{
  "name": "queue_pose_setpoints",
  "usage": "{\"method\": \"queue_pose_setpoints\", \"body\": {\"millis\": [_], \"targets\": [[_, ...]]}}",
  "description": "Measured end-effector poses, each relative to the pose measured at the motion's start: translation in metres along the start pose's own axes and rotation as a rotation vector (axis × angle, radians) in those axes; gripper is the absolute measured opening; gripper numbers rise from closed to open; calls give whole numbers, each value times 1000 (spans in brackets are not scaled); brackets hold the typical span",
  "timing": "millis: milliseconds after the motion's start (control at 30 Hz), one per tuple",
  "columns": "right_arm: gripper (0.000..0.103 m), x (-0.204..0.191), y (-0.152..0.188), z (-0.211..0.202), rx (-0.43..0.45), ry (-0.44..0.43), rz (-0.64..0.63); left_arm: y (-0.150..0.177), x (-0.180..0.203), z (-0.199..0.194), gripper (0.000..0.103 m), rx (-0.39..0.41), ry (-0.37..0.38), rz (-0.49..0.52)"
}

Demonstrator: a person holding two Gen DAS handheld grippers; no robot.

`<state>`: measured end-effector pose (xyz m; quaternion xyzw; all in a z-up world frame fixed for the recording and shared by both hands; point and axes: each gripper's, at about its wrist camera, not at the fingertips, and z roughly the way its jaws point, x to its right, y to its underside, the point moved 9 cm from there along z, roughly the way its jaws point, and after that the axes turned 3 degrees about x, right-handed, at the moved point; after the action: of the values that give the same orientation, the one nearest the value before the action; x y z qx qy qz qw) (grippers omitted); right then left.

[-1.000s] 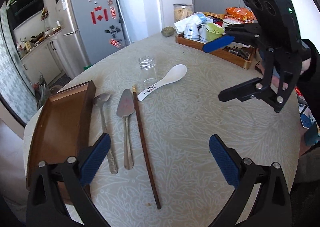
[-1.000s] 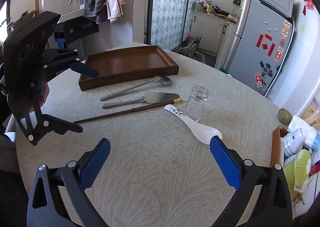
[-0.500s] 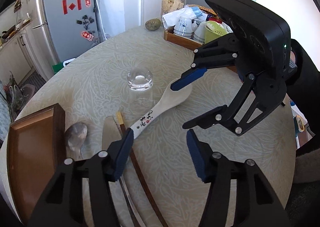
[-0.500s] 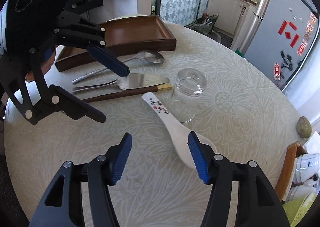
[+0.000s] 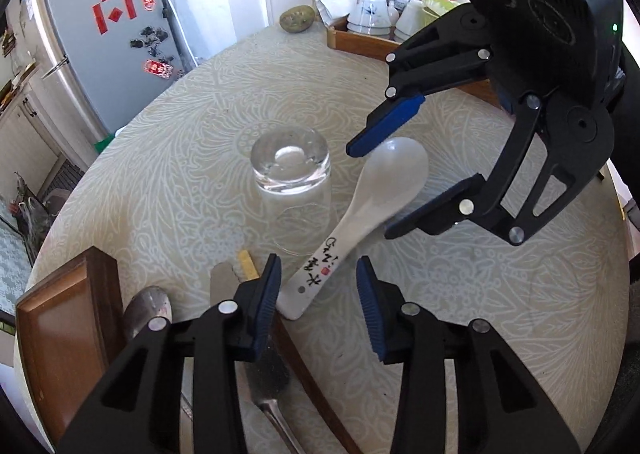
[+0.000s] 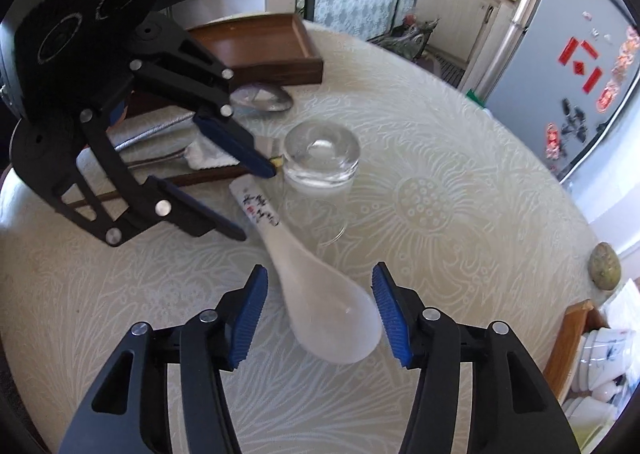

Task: Organize utensils
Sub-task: 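Move both grippers toward the white ceramic spoon, then close both grippers on the white spoon's handle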

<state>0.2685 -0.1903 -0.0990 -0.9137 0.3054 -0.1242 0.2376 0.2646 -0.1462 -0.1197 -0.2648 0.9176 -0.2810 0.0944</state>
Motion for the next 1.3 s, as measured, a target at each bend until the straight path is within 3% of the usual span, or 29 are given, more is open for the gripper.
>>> {"method": "queue_pose_setpoints", "body": {"millis": [167, 200, 400, 500, 900, 1300], "targets": [[55, 2, 1, 5, -12, 12, -5, -1, -2, 7, 41, -10, 17, 11], [56, 2, -1, 7, -12, 10, -4, -2, -3, 8, 35, -2, 27, 2], [55, 4, -1, 9, 1, 0, 2, -3, 4, 5, 26, 16, 46, -10], [38, 0, -2, 8, 9, -10, -7, -8, 9, 0, 18, 40, 61, -27], [16, -18, -1, 2, 50, 65, -136, -8, 14, -4, 17, 75, 95, -51], [12, -30, -6, -15, 61, 96, -160, -11, 22, -24, 17, 106, 86, -26]]}}
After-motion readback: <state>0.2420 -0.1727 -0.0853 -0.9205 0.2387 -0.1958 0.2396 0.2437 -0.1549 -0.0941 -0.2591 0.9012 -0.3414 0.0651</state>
